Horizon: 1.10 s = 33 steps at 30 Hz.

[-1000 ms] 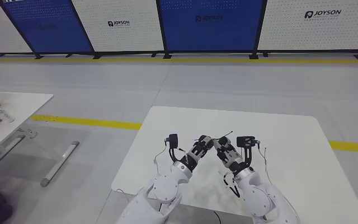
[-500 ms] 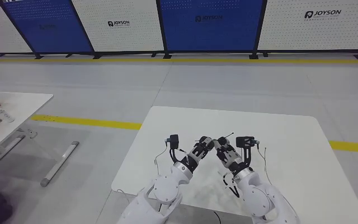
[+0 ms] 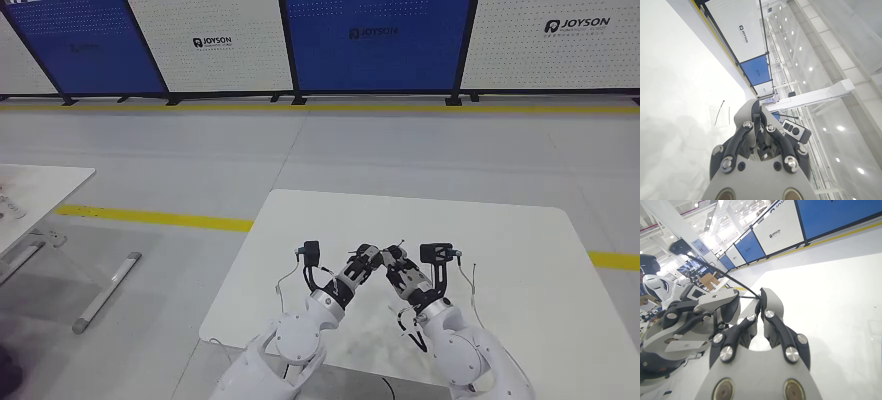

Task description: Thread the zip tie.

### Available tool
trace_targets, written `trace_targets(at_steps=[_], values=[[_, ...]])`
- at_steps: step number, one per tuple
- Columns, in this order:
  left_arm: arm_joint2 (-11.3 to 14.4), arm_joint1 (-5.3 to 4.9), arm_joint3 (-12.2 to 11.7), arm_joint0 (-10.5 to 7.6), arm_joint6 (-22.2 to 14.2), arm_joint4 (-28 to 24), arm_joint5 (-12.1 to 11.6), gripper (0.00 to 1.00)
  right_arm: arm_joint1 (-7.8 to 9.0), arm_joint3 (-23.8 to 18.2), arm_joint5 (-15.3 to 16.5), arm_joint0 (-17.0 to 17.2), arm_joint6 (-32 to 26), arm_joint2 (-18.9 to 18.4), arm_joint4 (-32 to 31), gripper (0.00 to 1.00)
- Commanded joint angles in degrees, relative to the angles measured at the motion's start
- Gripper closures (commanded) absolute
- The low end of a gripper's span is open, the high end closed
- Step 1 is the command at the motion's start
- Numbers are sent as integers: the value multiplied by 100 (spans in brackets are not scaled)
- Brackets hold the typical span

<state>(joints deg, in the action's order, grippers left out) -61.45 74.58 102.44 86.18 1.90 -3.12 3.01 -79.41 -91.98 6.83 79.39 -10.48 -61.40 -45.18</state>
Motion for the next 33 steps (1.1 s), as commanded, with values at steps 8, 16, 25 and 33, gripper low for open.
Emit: trace_targets(at_steps=[8,16,25,33], values=[[-11,10,-4,-17,20,-48,-39,100,6,10,-2,-4,-17,3,-6,100],[-10,18,37,-22,11,-80,-141,100,2,85,-20,-66,-105,62,-32,100],[-26,22,111,8,-15,-129,-284,100,1,147,-33,-115,-189,106,-44,100],[-35,20,226,54,-40,-132,-374,100,3,197,-48,-136,-251,141,-74,100]])
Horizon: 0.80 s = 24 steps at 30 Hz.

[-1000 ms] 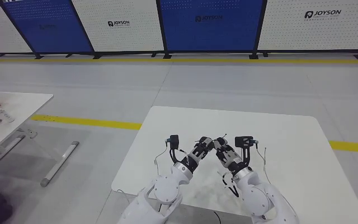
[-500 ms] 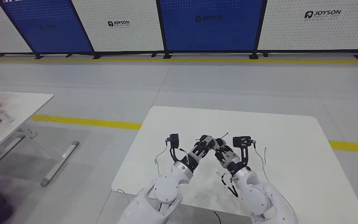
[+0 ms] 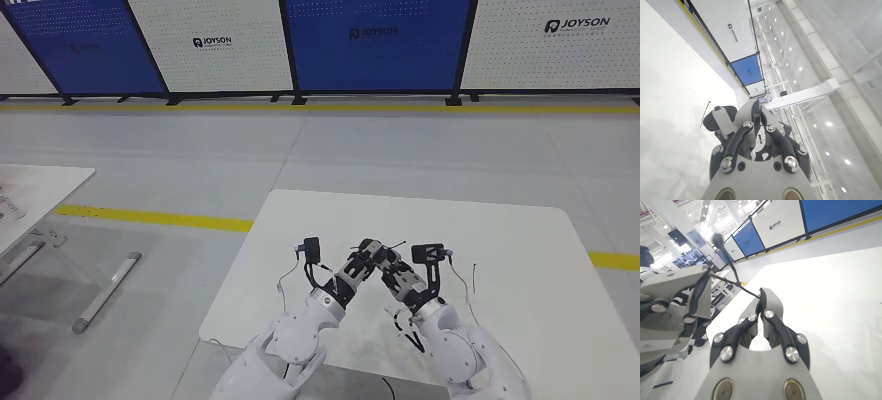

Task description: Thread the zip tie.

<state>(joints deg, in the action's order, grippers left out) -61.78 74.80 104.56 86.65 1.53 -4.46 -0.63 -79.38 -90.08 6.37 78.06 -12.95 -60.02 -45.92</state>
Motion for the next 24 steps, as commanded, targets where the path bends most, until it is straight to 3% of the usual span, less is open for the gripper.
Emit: trace_targets(at_steps=[1,17,24], values=[[-5,-2,32,17,-5,10,-20,100,0,17,-4,-5,-10,6,1,100],[12,-18,349,182,-61,145,-130,100,2,149,-18,-47,-24,21,10,100],[-20,-17,311,179,23,178,-97,100,-3,140,-14,-37,17,9,141,100]])
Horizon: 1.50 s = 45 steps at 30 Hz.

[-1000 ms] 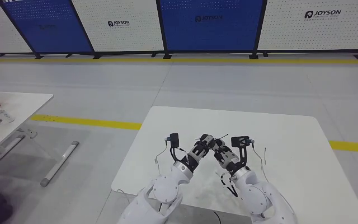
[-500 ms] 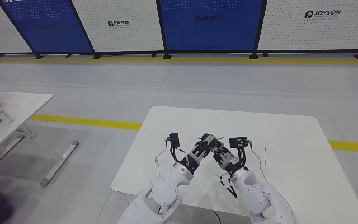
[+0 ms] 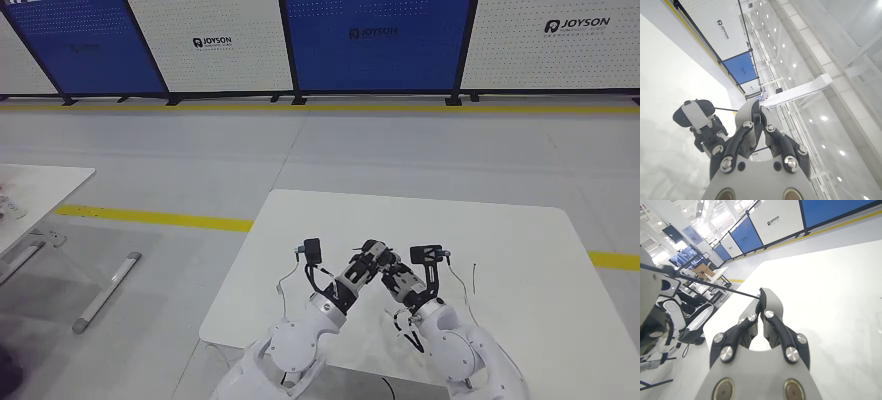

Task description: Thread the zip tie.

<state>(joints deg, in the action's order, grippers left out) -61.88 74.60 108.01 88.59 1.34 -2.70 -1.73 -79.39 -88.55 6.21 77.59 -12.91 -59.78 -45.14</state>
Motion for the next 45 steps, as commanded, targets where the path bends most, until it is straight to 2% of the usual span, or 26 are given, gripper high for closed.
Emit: trace_targets(at_steps=[1,2,5,8,12,19,23,25,37,41,45], values=[[-18,6,-66,-31,88,12,18,100,0,-18,-16,16,19,-33,93,63],[-23,11,-98,-48,161,40,12,100,2,-34,-45,27,35,-59,105,0],[-60,22,-215,-77,448,193,-58,100,15,-106,-115,94,167,-191,200,0],[-130,33,-303,-75,620,109,-115,100,40,-212,-147,211,294,-372,293,0],[-281,31,-358,-34,675,-97,-99,100,80,-427,-145,452,532,-738,629,0],[-582,9,-445,38,749,-157,69,100,125,-815,92,973,1023,-1509,1909,0],[-671,19,-525,47,918,-218,55,100,137,-982,230,1167,1132,-1748,2386,0],[-642,30,-533,64,831,-401,-2,100,140,-999,323,1188,1040,-1764,2541,0],[-644,30,-548,55,835,-378,-1,100,140,-999,323,1188,1040,-1764,2541,0],[-611,68,-667,-78,1145,-347,-31,100,121,-974,126,1157,1321,-1922,2920,0],[-619,109,-742,-163,1371,-560,-14,100,124,-978,39,1219,1585,-2331,3501,0]])
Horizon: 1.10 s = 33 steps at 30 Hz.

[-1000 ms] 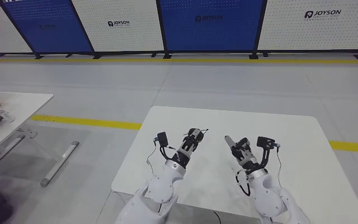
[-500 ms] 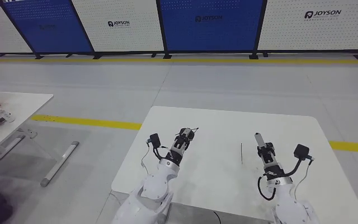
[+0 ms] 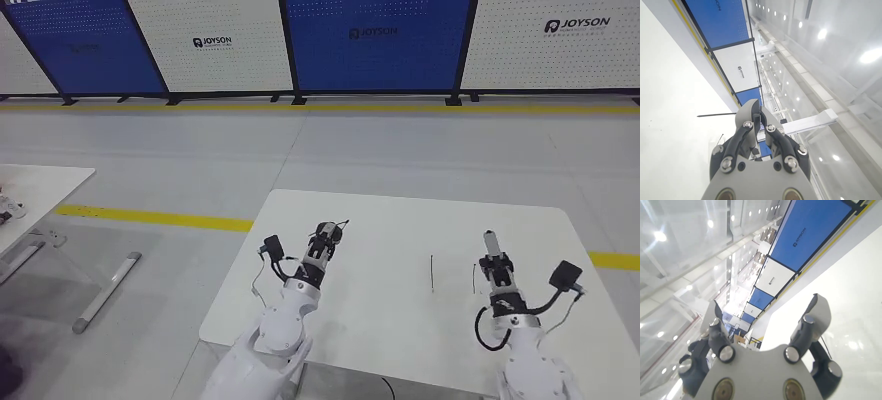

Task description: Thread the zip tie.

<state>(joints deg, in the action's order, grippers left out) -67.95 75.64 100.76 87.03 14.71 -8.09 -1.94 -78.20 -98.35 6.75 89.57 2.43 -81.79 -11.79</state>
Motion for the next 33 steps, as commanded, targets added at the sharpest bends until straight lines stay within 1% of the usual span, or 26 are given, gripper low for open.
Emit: trace_targets(at_steps=[1,4,8,33], values=[[-44,9,-36,-8,97,-36,16,100,11,11,-31,45,66,-262,290,0],[-151,21,-83,10,284,-122,39,100,27,53,-59,111,155,-598,600,0],[-234,41,-191,-22,468,-198,60,100,35,107,-155,142,176,-827,845,0],[-234,41,-191,-22,468,-198,60,100,33,105,-181,142,196,-835,876,0]])
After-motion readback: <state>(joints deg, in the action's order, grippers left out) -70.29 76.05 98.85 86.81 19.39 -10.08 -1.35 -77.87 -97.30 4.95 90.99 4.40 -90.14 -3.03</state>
